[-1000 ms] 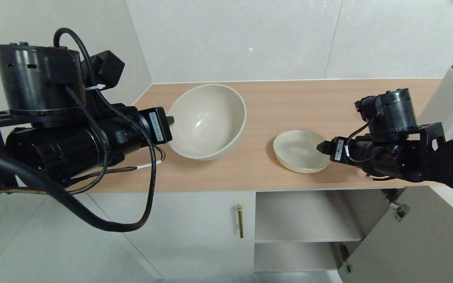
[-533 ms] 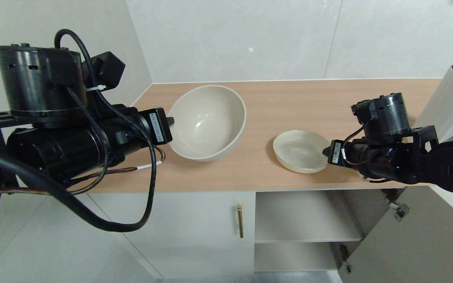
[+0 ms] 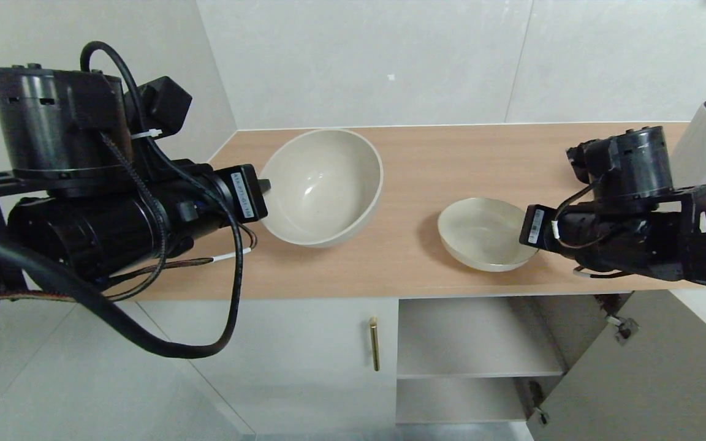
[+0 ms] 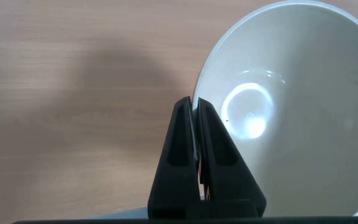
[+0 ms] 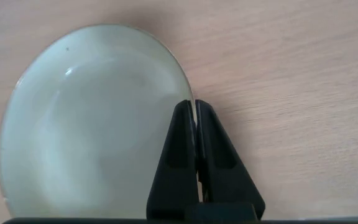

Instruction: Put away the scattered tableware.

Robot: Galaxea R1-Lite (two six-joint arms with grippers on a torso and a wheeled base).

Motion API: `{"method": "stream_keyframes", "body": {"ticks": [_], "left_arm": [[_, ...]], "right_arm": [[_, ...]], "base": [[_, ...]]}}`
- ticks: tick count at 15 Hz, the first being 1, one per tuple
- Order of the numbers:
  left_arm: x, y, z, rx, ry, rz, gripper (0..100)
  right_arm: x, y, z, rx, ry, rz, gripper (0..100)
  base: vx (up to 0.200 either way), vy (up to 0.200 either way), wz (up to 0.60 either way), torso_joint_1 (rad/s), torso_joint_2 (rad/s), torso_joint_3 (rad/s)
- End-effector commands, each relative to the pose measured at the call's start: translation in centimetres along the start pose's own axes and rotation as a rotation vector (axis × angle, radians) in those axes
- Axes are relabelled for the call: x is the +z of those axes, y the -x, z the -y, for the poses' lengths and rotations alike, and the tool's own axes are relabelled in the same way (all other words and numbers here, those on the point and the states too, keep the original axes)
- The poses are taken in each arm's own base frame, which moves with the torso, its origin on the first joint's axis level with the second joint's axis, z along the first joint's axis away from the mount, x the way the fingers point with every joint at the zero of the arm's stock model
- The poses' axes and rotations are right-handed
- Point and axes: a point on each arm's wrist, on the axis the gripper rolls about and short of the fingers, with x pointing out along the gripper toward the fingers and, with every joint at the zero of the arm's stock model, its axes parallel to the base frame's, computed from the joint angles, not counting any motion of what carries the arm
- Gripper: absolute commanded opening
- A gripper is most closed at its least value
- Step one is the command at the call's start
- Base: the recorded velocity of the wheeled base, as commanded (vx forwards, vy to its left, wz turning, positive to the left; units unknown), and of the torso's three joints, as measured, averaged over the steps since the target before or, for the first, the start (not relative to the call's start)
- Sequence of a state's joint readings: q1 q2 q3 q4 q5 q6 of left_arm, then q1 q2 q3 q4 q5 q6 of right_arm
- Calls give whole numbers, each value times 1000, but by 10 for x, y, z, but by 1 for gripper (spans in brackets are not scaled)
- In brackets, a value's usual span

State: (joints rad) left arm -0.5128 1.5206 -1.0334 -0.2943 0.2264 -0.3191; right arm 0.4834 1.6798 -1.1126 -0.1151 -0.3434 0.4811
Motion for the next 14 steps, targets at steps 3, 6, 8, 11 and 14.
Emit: {"method": "stream_keyframes", "body": {"ticks": [3, 6, 8, 11, 14], "left_arm": [[-1, 2, -1, 14, -2, -4, 0], [-11, 17, -8, 27, -11, -24, 0], [-28, 22, -15, 46, -22, -76, 0], [-44, 40, -30, 68, -23, -112, 0], [-48, 52, -34, 66, -26, -117, 0]], "right_arm": [[9, 43, 11, 82, -12, 11, 0], [4, 67, 23, 55, 17, -67, 0], [2, 79, 27, 48, 49, -90, 0], [-14, 107, 38, 89, 84, -138, 0], [-34, 121, 52, 146, 110, -197, 0]], "base": [[0, 0, 0, 0, 0, 0], [0, 0, 0, 0, 0, 0], [0, 0, 0, 0, 0, 0], [0, 0, 0, 0, 0, 0], [-133, 0, 0, 2, 2, 2]]}}
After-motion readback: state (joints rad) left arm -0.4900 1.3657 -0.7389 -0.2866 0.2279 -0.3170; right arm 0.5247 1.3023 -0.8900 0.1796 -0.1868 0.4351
